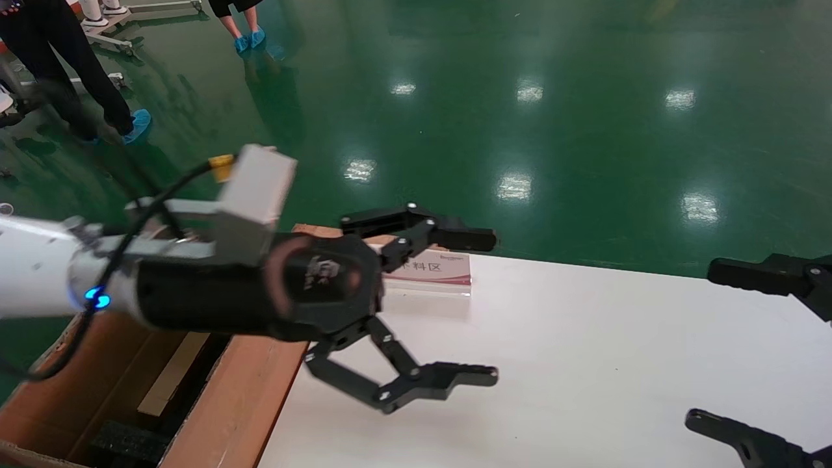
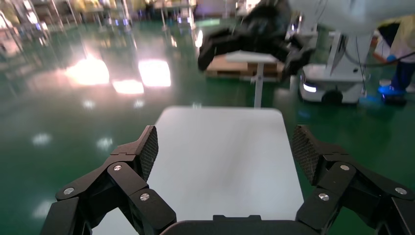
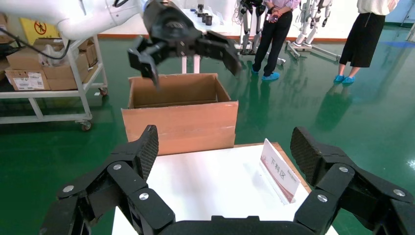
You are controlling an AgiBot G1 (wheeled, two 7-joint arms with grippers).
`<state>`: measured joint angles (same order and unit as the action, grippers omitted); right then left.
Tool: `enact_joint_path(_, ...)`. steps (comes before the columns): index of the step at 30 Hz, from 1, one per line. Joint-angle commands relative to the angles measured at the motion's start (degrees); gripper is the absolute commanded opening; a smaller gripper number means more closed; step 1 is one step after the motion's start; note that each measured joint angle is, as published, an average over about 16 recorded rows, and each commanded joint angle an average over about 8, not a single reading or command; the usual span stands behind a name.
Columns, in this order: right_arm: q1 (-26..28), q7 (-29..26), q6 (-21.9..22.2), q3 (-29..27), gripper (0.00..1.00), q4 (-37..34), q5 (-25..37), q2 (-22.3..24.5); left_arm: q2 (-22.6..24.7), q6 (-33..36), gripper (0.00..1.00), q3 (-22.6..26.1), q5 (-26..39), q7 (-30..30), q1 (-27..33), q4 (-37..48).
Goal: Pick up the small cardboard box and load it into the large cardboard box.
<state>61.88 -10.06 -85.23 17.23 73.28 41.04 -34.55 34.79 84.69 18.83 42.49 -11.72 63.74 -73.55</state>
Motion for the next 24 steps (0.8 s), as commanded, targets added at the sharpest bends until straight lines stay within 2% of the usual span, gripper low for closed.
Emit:
enact_joint_path(1, 0.00, 0.00, 0.00, 0.00, 1.00, 0.00, 0.00, 0.00, 0.30, 1.30, 1.00, -4.01, -0.80, 1.09, -3.05, -0.01)
enact_joint_path(6, -0.01, 0.01, 0.02, 0.01, 1.00, -0.01, -0.01, 0.01, 0.52, 2.18, 1.00, -6.76, -1.42, 1.55, -5.14, 0.00)
enact_joint_path(24, 0.00, 0.00, 0.01, 0.01, 1.00, -0.01, -0.02, 0.01, 0.29, 1.19, 1.00, -3.47, -0.80, 1.03, -2.71, -0.01)
